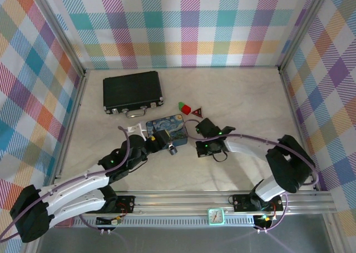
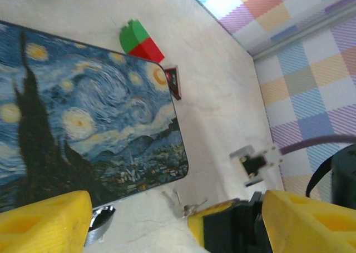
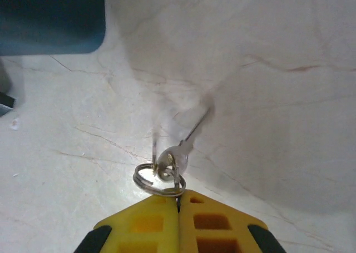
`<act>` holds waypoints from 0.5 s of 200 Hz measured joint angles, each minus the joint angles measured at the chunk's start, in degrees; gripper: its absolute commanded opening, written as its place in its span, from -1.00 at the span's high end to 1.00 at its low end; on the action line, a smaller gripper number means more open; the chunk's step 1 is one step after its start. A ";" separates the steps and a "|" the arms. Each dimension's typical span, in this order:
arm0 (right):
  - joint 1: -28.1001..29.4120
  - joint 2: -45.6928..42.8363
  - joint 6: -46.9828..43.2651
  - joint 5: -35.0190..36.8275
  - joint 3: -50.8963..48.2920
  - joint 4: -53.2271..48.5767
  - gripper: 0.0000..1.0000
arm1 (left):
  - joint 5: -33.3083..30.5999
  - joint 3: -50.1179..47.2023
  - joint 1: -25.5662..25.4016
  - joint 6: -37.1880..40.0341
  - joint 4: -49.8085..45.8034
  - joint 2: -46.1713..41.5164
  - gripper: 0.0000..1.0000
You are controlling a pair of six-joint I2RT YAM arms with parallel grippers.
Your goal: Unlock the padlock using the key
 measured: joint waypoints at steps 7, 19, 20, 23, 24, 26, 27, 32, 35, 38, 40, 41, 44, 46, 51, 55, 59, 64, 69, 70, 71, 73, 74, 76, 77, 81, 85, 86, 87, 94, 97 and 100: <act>-2.01 -1.79 -1.11 -2.01 -0.61 0.42 1.00 | 1.01 0.39 0.00 0.04 1.07 1.16 -0.59; -5.27 -4.83 -2.71 -5.73 -1.18 1.07 1.00 | 2.67 0.96 0.00 0.04 3.06 2.82 -0.59; -5.42 -4.98 -2.78 -5.92 -1.20 1.11 1.00 | 2.78 1.01 0.00 0.02 3.15 2.89 -0.58; -6.16 -5.66 -3.08 -6.75 -1.25 1.20 1.00 | 3.26 1.09 0.00 0.00 3.85 3.37 -0.58; -6.58 -5.95 -3.23 -7.15 -1.25 1.25 1.00 | 3.34 1.11 0.00 0.00 3.98 3.43 -0.58; -6.95 -6.21 -3.39 -7.56 -1.27 1.29 1.00 | 3.58 1.16 0.00 0.00 4.35 3.63 -0.58; -7.30 -6.51 -3.56 -8.02 -1.27 1.36 1.00 | 3.69 1.18 0.00 -0.02 4.46 3.72 -0.58; -8.46 -7.45 -4.00 -9.33 -1.27 1.57 1.00 | 4.44 1.31 0.00 -0.02 5.38 4.31 -0.58; -9.03 -7.93 -4.17 -10.01 -1.27 1.73 1.00 | 4.92 1.40 0.00 -0.07 5.97 4.79 -0.57; -9.53 -8.39 -4.26 -10.75 -1.27 1.86 1.00 | 5.35 1.44 0.00 -0.09 6.51 5.16 -0.57; -9.86 -8.68 -4.39 -11.28 -1.27 1.95 1.00 | 5.64 1.46 0.00 -0.07 6.93 5.42 -0.57; -9.97 -8.79 -4.42 -11.45 -1.27 1.97 1.00 | 5.79 1.49 0.00 -0.07 7.04 5.53 -0.57; -10.45 -9.25 -4.46 -12.31 -1.27 2.05 1.00 | 6.23 1.62 0.00 -0.09 7.52 6.03 -0.57; -10.69 -9.46 -4.61 -12.76 -1.27 2.08 1.00 | 6.47 1.70 0.00 -0.07 7.76 6.29 -0.57; -11.15 -9.90 -4.66 -13.84 -1.25 2.10 1.00 | 7.37 1.97 0.00 -0.09 8.46 7.23 -0.57; -11.41 -10.12 -4.76 -14.51 -1.25 2.05 1.00 | 7.85 2.16 -0.02 -0.09 8.72 7.78 -0.57; -11.65 -10.25 -4.79 -15.19 -1.25 2.03 1.00 | 8.39 2.36 -0.02 -0.09 9.27 8.44 -0.57; -11.82 -10.27 -4.79 -15.93 -1.25 2.01 1.00 | 8.87 2.60 -0.02 -0.09 9.73 9.16 -0.57; -11.96 -10.16 -4.76 -16.52 -1.25 1.97 1.00 | 9.31 2.84 -0.02 -0.09 10.01 9.75 -0.57; -11.98 -10.10 -4.74 -16.70 -1.25 1.95 1.00 | 9.33 2.86 -0.02 -0.09 10.05 9.81 -0.57; -12.00 -10.08 -4.74 -16.79 -1.25 1.92 1.00 | 9.44 2.91 -0.02 -0.09 10.19 9.94 -0.57; -12.04 -10.03 -4.72 -17.03 -1.25 1.90 1.00 | 9.49 2.95 -0.02 -0.09 10.32 10.14 -0.57; -12.07 -9.99 -4.72 -17.07 -1.25 1.90 1.00 | 9.55 2.95 -0.02 -0.09 10.40 10.21 -0.57; -12.07 -9.79 -4.66 -17.27 -1.25 1.90 1.00 | 9.66 2.99 -0.02 -0.09 10.62 10.38 -0.57; -12.07 -9.73 -4.61 -17.35 -1.25 1.90 1.00 | 9.70 2.99 -0.02 -0.07 10.67 10.43 -0.57; -12.09 -9.42 -4.50 -17.68 -1.25 1.86 1.00 | 9.92 3.04 -0.02 -0.09 10.97 10.62 -0.57; -12.07 -8.90 -4.15 -18.03 -1.27 1.88 1.00 | 10.05 3.06 0.00 -0.07 11.08 10.78 -0.57; -12.07 -8.83 -4.11 -18.10 -1.27 1.86 1.00 | 10.08 3.06 -0.02 -0.07 11.13 10.80 -0.57; -12.07 -8.61 -4.11 -18.14 -1.27 1.86 1.00 | 10.10 3.08 -0.02 -0.07 11.13 10.80 -0.57; -12.07 -7.45 -3.69 -18.40 -1.53 2.03 1.00 | 10.27 3.17 -0.02 -0.07 11.13 10.88 -0.57; -12.07 -6.88 -3.48 -18.43 -1.68 2.03 1.00 | 10.27 3.21 -0.02 -0.04 11.13 10.93 -0.57; -12.07 -6.38 -3.32 -18.45 -1.86 2.01 0.97 | 10.27 3.28 0.00 -0.04 11.10 10.95 -0.57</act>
